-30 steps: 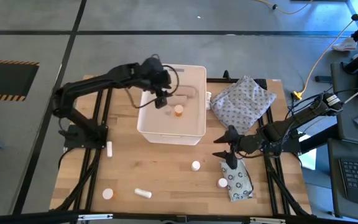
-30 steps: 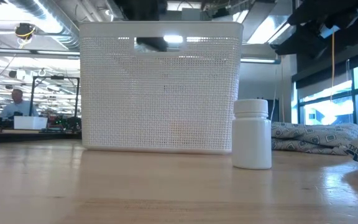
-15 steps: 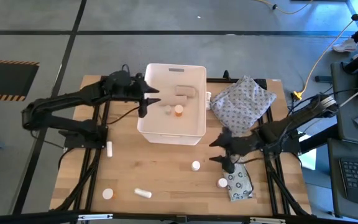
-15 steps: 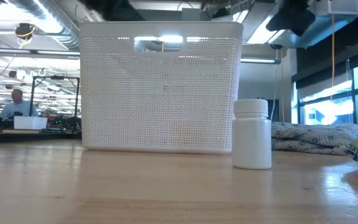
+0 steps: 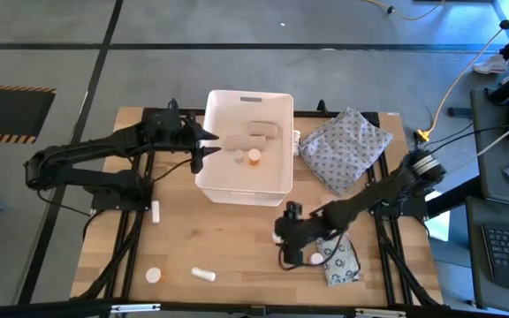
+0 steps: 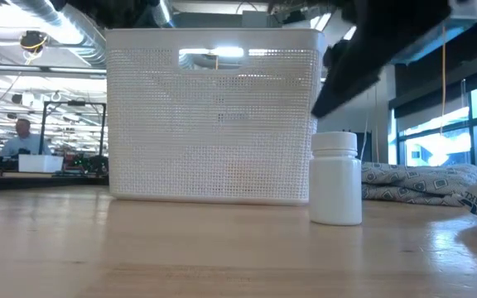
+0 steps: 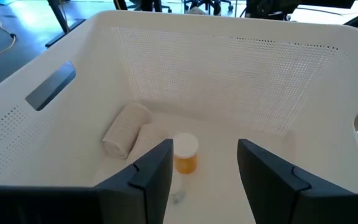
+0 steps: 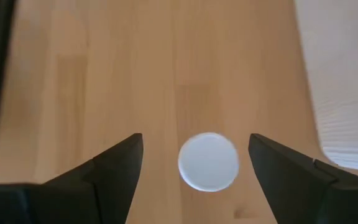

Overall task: Pick & place medical supplies in basket/bin
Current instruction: Put the bottom white pill bottle into the white bin

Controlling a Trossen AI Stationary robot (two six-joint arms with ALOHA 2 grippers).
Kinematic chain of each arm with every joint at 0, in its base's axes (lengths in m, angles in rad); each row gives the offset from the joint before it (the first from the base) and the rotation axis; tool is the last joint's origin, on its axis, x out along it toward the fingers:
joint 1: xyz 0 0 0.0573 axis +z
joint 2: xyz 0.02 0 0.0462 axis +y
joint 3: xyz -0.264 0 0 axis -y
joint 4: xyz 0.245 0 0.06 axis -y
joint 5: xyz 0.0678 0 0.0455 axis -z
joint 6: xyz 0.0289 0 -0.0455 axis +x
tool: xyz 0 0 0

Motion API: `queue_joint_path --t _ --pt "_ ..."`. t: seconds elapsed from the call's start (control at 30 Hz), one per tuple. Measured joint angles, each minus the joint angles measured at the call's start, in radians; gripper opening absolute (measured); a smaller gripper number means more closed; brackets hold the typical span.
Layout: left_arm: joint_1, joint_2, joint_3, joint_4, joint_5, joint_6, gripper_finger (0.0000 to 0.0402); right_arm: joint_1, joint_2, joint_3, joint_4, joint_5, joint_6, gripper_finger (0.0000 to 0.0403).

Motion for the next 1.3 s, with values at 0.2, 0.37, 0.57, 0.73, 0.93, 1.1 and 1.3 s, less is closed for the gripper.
queue_joint_path --t 0.2,0.37,0.57,0.73,0.93,1.1,1.3 --pt "0.000 0.001 0.000 0.002 0.000 0.000 0.0171 0.002 0.068 0.046 -0.029 0.005 0.026 0.0294" --pt "0.000 0.001 0.000 -0.002 0.000 -0.003 0.0171 0.001 0.072 0.033 -0.060 0.009 0.054 0.0294" --pt "0.000 0.001 0.000 -0.004 0.001 -0.007 0.0171 0.002 0.070 0.033 -0.075 0.009 0.058 0.0294" --pt "0.000 0.001 0.000 -0.004 0.001 -0.007 0.0171 0.002 0.070 0.033 -0.119 0.009 0.112 0.0294" --pt "0.000 0.001 0.000 -0.005 0.002 -0.008 0.0171 0.003 0.069 0.033 -0.135 -0.043 0.337 0.0294" --pt "0.000 0.001 0.000 -0.005 0.002 -0.015 0.0171 -0.045 0.065 0.033 -0.151 -0.159 0.688 0.0294" --pt "0.000 0.001 0.000 -0.005 0.003 -0.050 0.0171 -0.103 0.065 0.033 -0.145 -0.301 0.904 0.0294"
